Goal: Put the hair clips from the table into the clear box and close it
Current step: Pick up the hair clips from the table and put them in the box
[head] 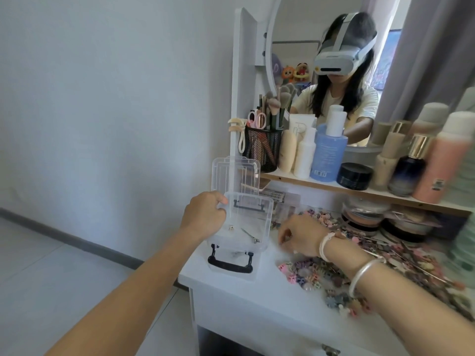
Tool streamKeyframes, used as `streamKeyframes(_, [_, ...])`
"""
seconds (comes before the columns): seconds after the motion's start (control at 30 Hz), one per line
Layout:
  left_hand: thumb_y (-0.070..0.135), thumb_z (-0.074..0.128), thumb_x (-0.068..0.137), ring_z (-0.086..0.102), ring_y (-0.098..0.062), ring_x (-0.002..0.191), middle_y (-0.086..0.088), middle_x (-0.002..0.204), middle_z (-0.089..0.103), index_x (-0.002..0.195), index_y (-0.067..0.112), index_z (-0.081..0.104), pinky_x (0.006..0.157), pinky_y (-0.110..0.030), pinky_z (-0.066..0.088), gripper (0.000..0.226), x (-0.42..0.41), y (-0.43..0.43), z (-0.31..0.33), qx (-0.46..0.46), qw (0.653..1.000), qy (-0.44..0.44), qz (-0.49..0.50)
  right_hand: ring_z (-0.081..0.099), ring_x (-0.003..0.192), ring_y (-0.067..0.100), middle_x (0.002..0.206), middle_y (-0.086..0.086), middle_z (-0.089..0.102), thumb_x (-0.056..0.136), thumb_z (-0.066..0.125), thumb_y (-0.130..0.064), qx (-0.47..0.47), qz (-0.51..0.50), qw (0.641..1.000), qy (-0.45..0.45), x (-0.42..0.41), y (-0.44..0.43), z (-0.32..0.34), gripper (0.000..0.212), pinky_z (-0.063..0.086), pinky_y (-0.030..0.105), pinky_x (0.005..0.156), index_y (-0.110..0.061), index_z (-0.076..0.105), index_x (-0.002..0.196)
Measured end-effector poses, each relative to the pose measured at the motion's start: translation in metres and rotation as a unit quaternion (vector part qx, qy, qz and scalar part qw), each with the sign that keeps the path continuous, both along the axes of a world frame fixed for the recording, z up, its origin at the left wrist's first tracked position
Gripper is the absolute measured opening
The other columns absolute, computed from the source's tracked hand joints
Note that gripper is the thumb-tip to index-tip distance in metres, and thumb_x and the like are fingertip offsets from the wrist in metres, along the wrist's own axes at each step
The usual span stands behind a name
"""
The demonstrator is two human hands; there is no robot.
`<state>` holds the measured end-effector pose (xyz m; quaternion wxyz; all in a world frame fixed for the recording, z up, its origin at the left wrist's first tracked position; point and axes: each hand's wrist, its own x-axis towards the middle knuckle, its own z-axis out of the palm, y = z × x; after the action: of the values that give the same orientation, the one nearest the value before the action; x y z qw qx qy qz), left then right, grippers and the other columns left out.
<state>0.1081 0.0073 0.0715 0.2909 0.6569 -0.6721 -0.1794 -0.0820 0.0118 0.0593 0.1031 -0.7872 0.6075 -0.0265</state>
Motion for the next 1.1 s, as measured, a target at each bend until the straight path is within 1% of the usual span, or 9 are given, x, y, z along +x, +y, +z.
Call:
streamKeyframes(0.1, [0.003,0.043,0.089,0.051,-0.026,0.122,-0.006,0.136,0.052,0.12,0.012,0.057,0.098,-0.031,0.04,0.036,-0.003,0.002,0.0,-0.002,1.0,0.004,0.002,0.061,0.09,0.014,0.092,-0.005,0.066,0.085,0.059,-0.012,-0.098,-0.037,0.99,-0.095,-0.012,-0.001,0.027,0.015,0.049,0.026,0.091,-0.013,0.071,0.093])
streamKeyframes(0.23, [0.004,0.044,0.089,0.049,-0.025,0.123,-0.006,0.136,0.053,0.12,0.011,0.057,0.1,-0.03,0.038,0.034,-0.009,0.004,-0.001,-0.001,1.0,0.009,-0.001,0.056,0.066,0.007,0.075,-0.005,0.064,0.08,0.067,-0.015,-0.091,-0.016,0.949,-0.301,0.001,0.002,0.051,0.004,0.048,0.018,0.069,-0.019,0.068,0.078])
streamKeyframes(0.33, [0.004,0.045,0.089,0.051,-0.025,0.121,-0.006,0.133,0.055,0.12,0.011,0.058,0.1,-0.031,0.039,0.034,-0.011,0.006,0.0,0.0,1.0,0.005,-0.008,0.057,0.074,0.008,0.088,-0.001,0.068,0.079,0.069,-0.018,-0.067,0.036,0.965,-0.251,0.022,0.002,0.045,0.008,0.043,0.01,0.066,-0.015,0.072,0.085])
streamKeyframes(0.47, [0.006,0.046,0.09,0.05,-0.024,0.123,-0.005,0.133,0.055,0.118,0.011,0.059,0.101,-0.032,0.039,0.032,-0.008,0.006,0.002,0.003,1.0,0.016,-0.009,0.061,0.08,0.012,0.093,0.001,0.071,0.085,0.062,-0.025,-0.065,0.02,0.959,-0.276,0.019,0.001,0.048,0.019,0.05,0.024,0.079,-0.014,0.073,0.096])
streamKeyframes(0.53, [0.007,0.047,0.09,0.051,-0.023,0.122,-0.006,0.131,0.056,0.116,0.011,0.06,0.1,-0.033,0.042,0.03,-0.007,0.006,0.002,0.003,1.0,0.028,-0.007,0.061,0.072,0.012,0.081,-0.002,0.068,0.089,0.056,-0.022,-0.103,-0.011,0.956,-0.273,0.006,0.002,0.048,0.014,0.049,0.027,0.079,-0.018,0.07,0.087])
streamKeyframes(0.6, [0.008,0.048,0.089,0.052,-0.023,0.119,-0.006,0.129,0.058,0.114,0.011,0.061,0.098,-0.033,0.043,0.028,-0.007,0.005,0.001,0.0,0.999,0.036,-0.001,0.065,0.066,0.016,0.075,0.0,0.067,0.09,0.054,-0.017,-0.07,-0.031,0.974,-0.215,-0.006,0.006,0.043,0.014,0.053,0.03,0.076,-0.019,0.064,0.081])
streamKeyframes(0.7, [0.008,0.048,0.089,0.053,-0.023,0.119,-0.005,0.128,0.059,0.112,0.011,0.062,0.097,-0.029,0.04,0.027,-0.009,0.004,-0.001,-0.007,0.999,0.037,0.007,0.067,0.093,0.022,0.11,0.004,0.066,0.087,0.058,-0.026,0.092,0.006,0.994,-0.056,-0.014,0.019,0.022,0.029,0.052,0.034,0.089,-0.016,0.059,0.114])
streamKeyframes(0.8, [0.01,0.049,0.09,0.053,-0.022,0.119,-0.005,0.128,0.059,0.111,0.011,0.062,0.095,-0.027,0.039,0.026,-0.01,0.004,-0.001,-0.009,0.999,0.038,0.011,0.055,0.106,0.017,0.125,-0.001,0.056,0.082,0.063,-0.037,0.126,0.057,0.99,0.024,-0.009,0.028,0.005,0.051,0.043,0.032,0.099,-0.023,0.047,0.129])
streamKeyframes(1.1, [0.007,0.048,0.089,0.053,-0.024,0.118,-0.006,0.129,0.058,0.112,0.011,0.062,0.097,-0.029,0.04,0.027,-0.008,0.008,0.0,-0.006,0.999,0.039,0.013,0.061,0.104,0.012,0.11,0.0,0.07,0.085,0.06,-0.012,0.008,0.08,0.997,0.016,-0.008,0.023,-0.008,0.02,0.044,0.024,0.098,-0.012,0.07,0.103])
